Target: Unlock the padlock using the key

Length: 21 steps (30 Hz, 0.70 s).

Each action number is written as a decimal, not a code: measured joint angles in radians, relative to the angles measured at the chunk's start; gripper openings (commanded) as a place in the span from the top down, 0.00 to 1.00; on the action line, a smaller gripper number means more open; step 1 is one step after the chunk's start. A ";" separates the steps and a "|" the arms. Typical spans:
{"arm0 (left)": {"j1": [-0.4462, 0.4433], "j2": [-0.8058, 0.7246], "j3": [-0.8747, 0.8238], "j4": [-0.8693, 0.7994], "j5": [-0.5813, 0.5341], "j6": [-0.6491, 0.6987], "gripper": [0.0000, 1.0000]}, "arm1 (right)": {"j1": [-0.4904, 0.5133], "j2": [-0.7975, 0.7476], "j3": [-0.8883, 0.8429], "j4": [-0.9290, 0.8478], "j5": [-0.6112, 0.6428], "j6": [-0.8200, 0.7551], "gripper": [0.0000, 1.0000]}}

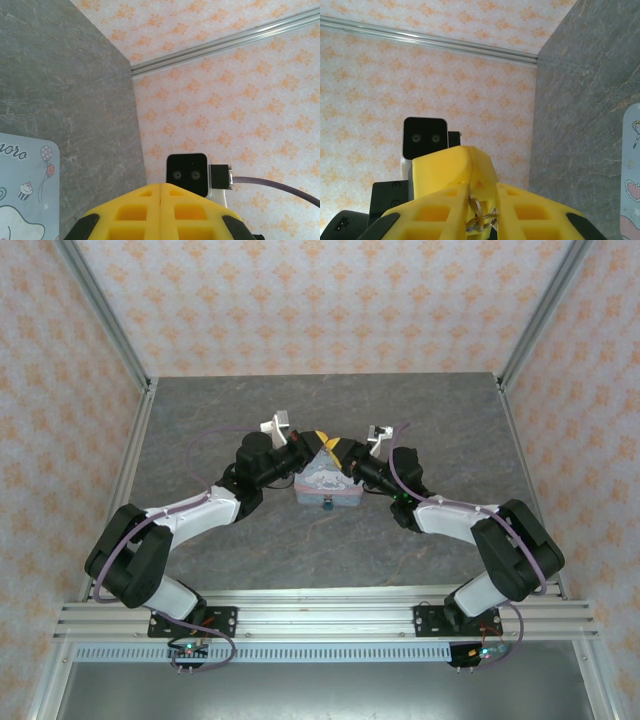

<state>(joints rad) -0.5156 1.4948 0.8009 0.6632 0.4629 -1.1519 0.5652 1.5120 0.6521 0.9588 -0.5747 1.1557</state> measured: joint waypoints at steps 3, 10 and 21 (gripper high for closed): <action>0.000 0.000 0.000 -0.001 0.000 0.000 1.00 | 0.000 0.000 0.002 0.000 0.002 0.000 0.89; 0.000 0.000 0.000 -0.001 -0.015 0.000 1.00 | -0.001 0.000 0.002 0.000 0.006 -0.002 0.75; -0.002 0.000 0.000 -0.002 -0.019 0.000 1.00 | -0.006 -0.041 -0.037 -0.013 0.014 -0.008 0.52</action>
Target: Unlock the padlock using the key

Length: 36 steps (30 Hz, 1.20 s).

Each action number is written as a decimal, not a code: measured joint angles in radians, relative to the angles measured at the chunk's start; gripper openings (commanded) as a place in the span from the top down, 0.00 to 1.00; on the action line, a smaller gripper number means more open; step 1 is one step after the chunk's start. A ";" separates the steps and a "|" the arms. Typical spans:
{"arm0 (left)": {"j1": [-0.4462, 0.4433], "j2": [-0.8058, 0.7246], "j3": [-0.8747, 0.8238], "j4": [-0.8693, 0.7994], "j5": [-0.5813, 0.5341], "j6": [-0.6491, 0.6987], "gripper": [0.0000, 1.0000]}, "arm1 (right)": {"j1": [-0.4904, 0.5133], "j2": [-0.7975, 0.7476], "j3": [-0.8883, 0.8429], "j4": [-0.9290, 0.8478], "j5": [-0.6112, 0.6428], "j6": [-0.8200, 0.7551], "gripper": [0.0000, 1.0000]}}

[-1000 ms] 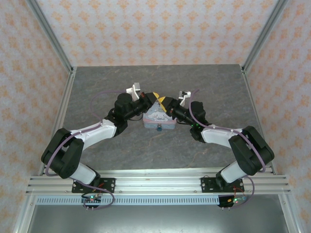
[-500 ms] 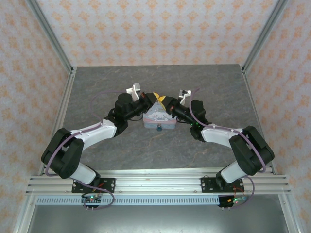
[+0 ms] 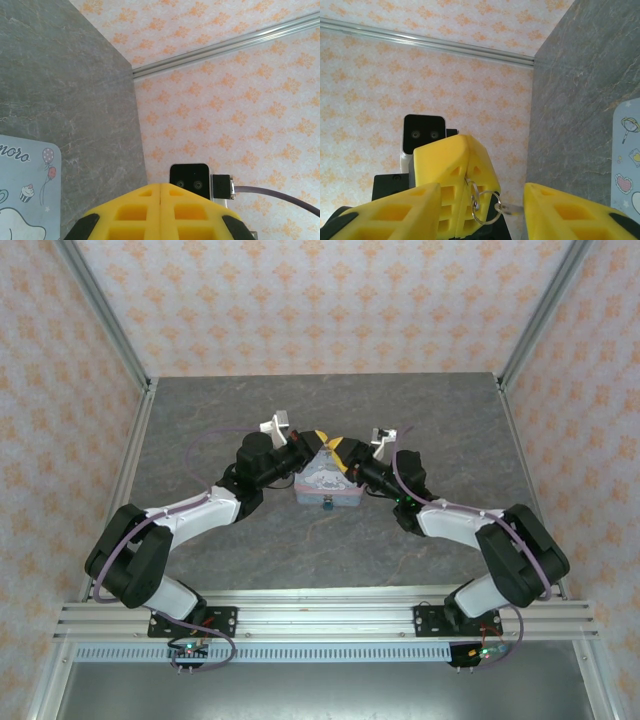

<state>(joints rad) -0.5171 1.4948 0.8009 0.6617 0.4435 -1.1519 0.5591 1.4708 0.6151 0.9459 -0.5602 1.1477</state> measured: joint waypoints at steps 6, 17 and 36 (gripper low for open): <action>0.000 0.000 0.000 -0.004 0.000 0.000 1.00 | -0.023 -0.040 0.008 -0.053 0.006 -0.035 0.52; 0.000 0.000 0.000 -0.007 0.000 0.000 1.00 | -0.025 0.009 0.070 -0.076 -0.031 -0.067 0.58; 0.000 0.000 0.000 -0.021 -0.007 0.000 1.00 | -0.009 0.051 0.054 -0.008 -0.043 -0.051 0.66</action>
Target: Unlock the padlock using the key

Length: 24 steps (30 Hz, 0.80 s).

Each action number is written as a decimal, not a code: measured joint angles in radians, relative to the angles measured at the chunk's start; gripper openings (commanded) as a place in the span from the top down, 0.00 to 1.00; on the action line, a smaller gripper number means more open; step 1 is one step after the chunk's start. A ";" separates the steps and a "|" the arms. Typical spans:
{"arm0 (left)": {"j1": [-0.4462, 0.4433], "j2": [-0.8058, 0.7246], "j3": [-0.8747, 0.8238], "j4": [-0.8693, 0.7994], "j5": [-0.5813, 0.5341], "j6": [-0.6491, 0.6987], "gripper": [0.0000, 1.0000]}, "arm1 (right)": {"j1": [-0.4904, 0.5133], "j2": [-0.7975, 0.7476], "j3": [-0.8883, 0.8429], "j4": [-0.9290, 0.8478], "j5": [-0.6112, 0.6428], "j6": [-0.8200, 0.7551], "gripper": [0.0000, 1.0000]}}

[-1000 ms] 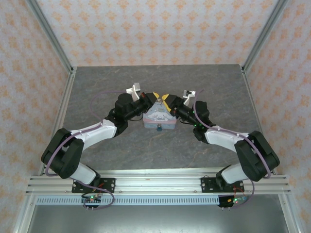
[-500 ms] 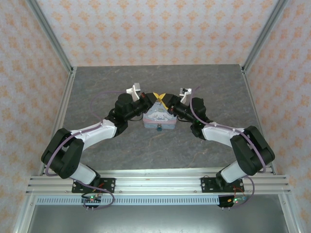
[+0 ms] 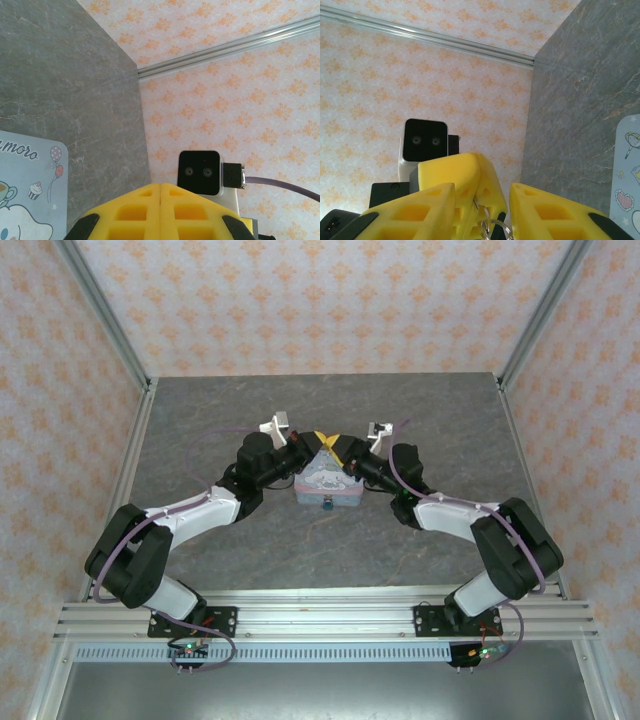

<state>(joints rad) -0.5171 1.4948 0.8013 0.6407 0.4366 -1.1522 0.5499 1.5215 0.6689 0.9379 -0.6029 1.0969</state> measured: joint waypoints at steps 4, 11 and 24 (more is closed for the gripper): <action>0.000 0.000 0.000 0.000 0.000 0.000 1.00 | 0.007 0.000 -0.024 0.019 0.000 0.003 0.67; 0.000 0.000 0.000 -0.002 0.000 0.000 1.00 | 0.009 0.000 -0.043 0.029 0.001 0.003 0.69; 0.000 0.000 0.000 -0.003 0.000 0.000 1.00 | 0.009 0.000 -0.039 0.033 0.005 0.010 0.76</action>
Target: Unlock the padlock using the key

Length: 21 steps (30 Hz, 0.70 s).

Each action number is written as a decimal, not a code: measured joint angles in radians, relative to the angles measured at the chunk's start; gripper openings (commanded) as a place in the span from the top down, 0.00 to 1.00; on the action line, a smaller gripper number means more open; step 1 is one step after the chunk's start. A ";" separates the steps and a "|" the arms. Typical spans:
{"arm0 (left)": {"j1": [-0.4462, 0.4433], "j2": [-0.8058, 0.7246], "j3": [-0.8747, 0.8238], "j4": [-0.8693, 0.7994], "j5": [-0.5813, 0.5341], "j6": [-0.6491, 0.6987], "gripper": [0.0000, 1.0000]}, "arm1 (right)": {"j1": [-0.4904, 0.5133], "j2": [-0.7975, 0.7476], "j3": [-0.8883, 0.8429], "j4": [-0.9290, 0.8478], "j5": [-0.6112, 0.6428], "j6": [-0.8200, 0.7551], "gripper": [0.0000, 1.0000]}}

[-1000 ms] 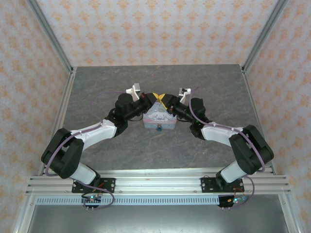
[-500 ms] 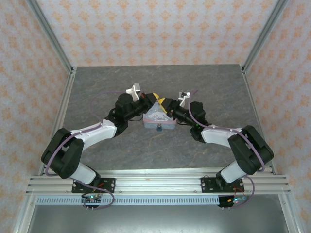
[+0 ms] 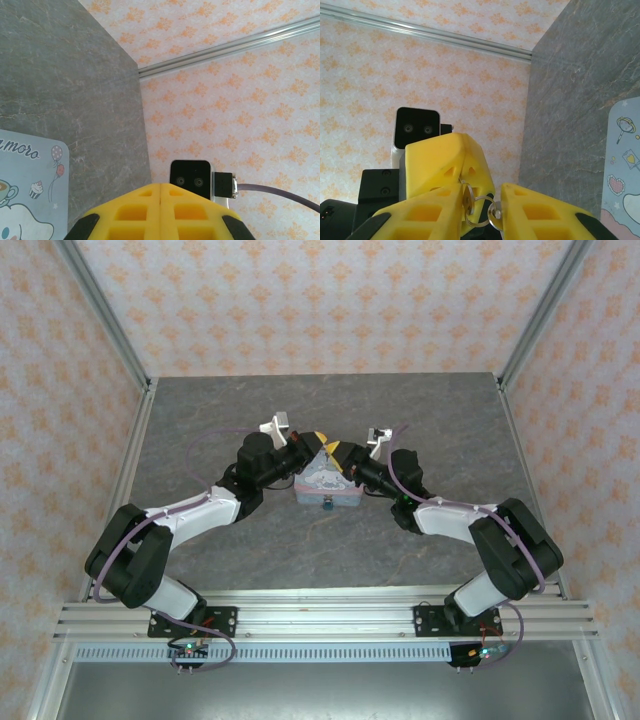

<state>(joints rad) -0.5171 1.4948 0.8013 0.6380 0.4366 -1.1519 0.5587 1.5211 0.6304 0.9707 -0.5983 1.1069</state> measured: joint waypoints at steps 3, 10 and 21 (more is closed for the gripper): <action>0.000 0.000 0.000 0.000 0.000 0.000 1.00 | 0.000 0.000 0.005 0.000 0.003 0.003 0.78; 0.000 0.000 0.000 0.000 0.000 0.000 1.00 | 0.000 0.000 0.008 0.003 0.007 0.008 0.85; 0.000 0.000 0.000 0.001 -0.008 0.000 1.00 | 0.000 0.000 0.011 0.004 0.006 0.019 0.97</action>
<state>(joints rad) -0.5171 1.4948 0.8013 0.6392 0.4290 -1.1522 0.5583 1.5211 0.6415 0.9745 -0.5919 1.1259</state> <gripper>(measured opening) 0.042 0.057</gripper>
